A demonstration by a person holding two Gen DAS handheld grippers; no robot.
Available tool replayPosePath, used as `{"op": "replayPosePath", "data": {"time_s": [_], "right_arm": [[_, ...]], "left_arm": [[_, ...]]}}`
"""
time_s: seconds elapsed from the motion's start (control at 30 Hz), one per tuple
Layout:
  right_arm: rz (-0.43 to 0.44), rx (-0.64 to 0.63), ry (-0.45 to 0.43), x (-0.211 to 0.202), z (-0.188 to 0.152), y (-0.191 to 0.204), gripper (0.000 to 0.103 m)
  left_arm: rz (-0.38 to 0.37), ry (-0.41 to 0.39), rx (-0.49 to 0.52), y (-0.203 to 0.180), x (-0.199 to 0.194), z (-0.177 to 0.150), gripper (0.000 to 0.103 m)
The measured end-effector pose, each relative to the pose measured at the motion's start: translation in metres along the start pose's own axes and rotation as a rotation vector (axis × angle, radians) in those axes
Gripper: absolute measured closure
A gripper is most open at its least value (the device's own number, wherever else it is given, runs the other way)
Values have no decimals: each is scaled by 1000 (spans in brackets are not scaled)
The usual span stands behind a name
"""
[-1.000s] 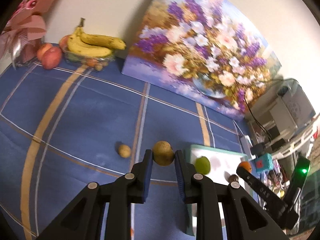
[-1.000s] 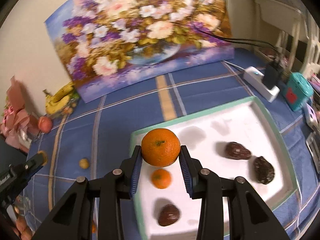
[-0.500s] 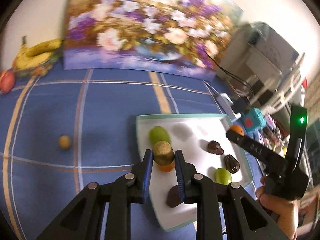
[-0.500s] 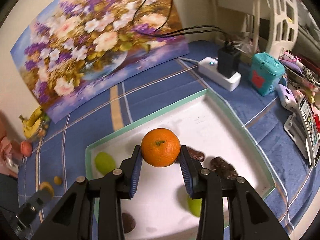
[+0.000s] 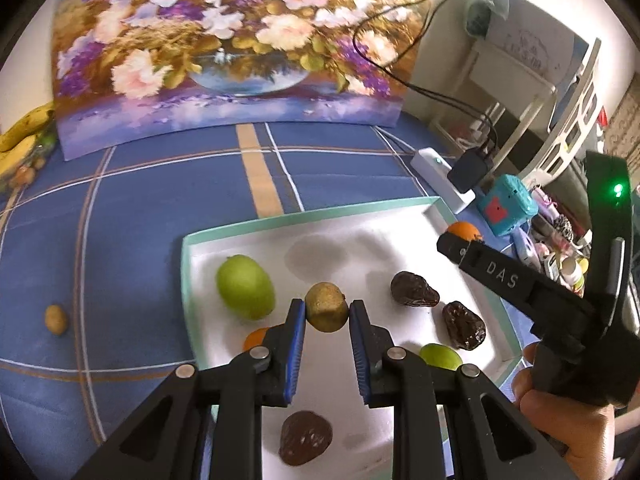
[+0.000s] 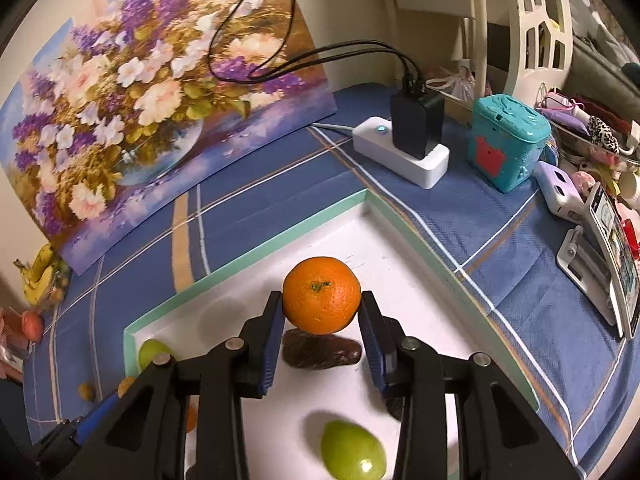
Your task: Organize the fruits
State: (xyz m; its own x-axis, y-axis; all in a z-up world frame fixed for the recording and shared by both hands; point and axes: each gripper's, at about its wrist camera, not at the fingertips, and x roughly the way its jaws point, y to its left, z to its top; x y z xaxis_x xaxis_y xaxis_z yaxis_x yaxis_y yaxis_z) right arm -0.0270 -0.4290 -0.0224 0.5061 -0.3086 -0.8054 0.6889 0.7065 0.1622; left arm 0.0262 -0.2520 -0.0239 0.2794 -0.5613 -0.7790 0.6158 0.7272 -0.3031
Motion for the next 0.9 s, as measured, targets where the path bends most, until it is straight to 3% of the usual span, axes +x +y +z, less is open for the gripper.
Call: {"op": "replayPosePath", "data": {"time_s": [0.57, 0.9], "right_arm": [[-61, -21, 87, 43, 12, -16, 64], [-81, -30, 135, 58, 6, -19, 64]], "left_arm": [[33, 95, 54, -8, 54, -1, 79], [39, 133, 56, -9, 65, -6, 79]]}}
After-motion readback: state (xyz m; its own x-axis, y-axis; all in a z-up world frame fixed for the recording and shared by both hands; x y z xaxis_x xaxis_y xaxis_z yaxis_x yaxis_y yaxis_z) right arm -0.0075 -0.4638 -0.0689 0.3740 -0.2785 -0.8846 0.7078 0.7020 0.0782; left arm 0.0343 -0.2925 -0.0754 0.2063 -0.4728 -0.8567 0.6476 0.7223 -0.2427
